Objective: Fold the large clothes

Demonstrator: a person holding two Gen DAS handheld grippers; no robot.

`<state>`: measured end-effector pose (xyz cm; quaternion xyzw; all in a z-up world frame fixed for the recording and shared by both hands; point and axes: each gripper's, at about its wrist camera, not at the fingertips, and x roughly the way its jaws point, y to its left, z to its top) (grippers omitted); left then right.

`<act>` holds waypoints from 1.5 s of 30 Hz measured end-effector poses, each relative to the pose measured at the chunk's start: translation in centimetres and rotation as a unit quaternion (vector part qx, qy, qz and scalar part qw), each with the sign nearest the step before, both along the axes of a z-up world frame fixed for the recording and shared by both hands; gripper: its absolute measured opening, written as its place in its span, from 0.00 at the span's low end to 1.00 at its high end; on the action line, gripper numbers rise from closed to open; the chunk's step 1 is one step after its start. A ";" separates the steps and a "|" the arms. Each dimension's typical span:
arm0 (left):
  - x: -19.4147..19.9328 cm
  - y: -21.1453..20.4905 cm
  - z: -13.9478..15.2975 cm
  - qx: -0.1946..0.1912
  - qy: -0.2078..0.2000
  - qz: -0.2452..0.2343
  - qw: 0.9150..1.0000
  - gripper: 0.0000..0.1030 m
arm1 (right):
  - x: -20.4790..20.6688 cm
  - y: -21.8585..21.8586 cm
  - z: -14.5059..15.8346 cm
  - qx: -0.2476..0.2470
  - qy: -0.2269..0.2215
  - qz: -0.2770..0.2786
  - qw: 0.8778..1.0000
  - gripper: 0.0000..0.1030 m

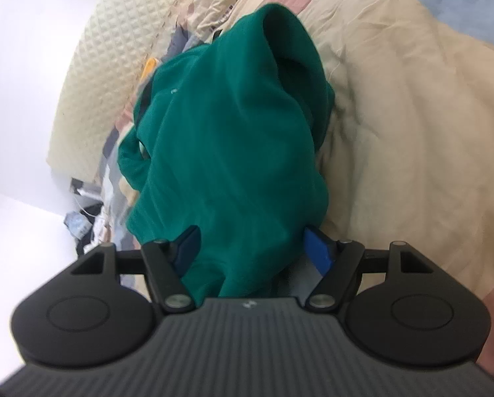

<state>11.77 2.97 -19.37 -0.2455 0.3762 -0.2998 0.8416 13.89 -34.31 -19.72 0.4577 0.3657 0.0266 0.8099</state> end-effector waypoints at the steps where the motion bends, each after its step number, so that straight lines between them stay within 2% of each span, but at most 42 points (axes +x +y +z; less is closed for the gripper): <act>1: 0.0 0.6 0.8 0.002 -0.009 0.015 1.000 0.74 | 0.3 0.2 0.0 -0.005 0.003 0.003 1.000 0.69; 4: 1.0 3.3 2.1 -0.024 -0.026 0.046 0.998 0.80 | 0.9 0.7 -0.3 -0.014 0.009 0.009 1.000 0.68; 7: 3.8 5.0 1.9 -0.035 -0.014 0.077 0.996 0.80 | 1.7 1.0 -1.0 -0.020 0.028 0.006 0.999 0.65; 10: 7.9 5.4 0.4 -0.031 0.010 0.100 0.994 0.80 | 2.5 1.0 -1.7 -0.021 0.039 0.003 0.999 0.55; 12: 10.4 4.8 -0.5 0.008 0.009 0.117 0.993 0.80 | 3.1 1.3 -1.8 -0.023 0.039 0.002 0.999 0.36; 13: 11.4 4.6 -0.9 0.025 0.011 0.125 0.992 0.80 | 3.2 1.3 -1.7 -0.023 0.035 0.004 0.999 0.33; 15: 13.6 4.1 -1.9 0.031 0.008 0.108 0.994 0.80 | 3.5 1.3 -1.2 -0.024 0.016 0.009 1.000 0.19; 16: 14.7 4.0 -2.6 0.034 0.015 0.105 0.994 0.80 | 3.5 1.2 -0.9 -0.028 0.002 0.009 1.000 0.16; 18: 16.4 3.9 -3.9 0.027 0.028 0.096 0.995 0.80 | 3.5 1.0 0.1 -0.049 -0.030 0.003 0.998 0.10; 20: 17.5 4.0 -5.2 0.004 0.044 0.090 0.995 0.79 | 3.2 0.8 1.3 -0.077 -0.059 -0.012 0.995 0.08; 22: 18.0 4.3 -6.2 -0.019 0.048 0.084 0.995 0.79 | 2.9 0.3 2.1 -0.107 -0.081 -0.037 0.990 0.08; 25: 18.2 4.3 -6.9 -0.045 0.039 0.076 0.995 0.79 | 2.6 -0.9 2.0 -0.109 -0.081 -0.069 0.988 0.08; 31: 19.9 4.7 -8.4 -0.040 0.052 0.081 0.995 0.79 | 3.4 -1.2 0.3 -0.077 -0.052 -0.083 0.992 0.12; 34: 21.3 4.5 -9.2 -0.047 0.060 0.080 0.994 0.79 | 3.7 -1.1 0.0 -0.072 -0.049 -0.078 0.993 0.33; 36: 22.1 4.0 -9.3 -0.056 0.057 0.072 0.994 0.77 | 4.0 -0.7 -0.2 -0.076 -0.051 -0.065 0.994 0.52; 39: 23.0 2.8 -9.3 -0.033 0.050 0.057 0.997 0.59 | 4.8 -0.1 -0.8 -0.077 -0.039 -0.039 0.996 0.52; 41: 23.4 1.8 -9.2 0.000 0.046 0.052 0.998 0.36 | 5.4 0.1 -1.3 -0.085 -0.029 -0.032 0.995 0.52; 44: 23.2 1.2 -8.2 0.022 0.023 0.052 0.998 0.20 | 5.9 0.1 -1.5 -0.093 -0.029 -0.028 0.995 0.52; 45: 22.8 1.3 -7.6 0.020 0.010 0.055 0.998 0.18 | 6.0 0.1 -1.5 -0.094 -0.029 -0.026 0.995 0.51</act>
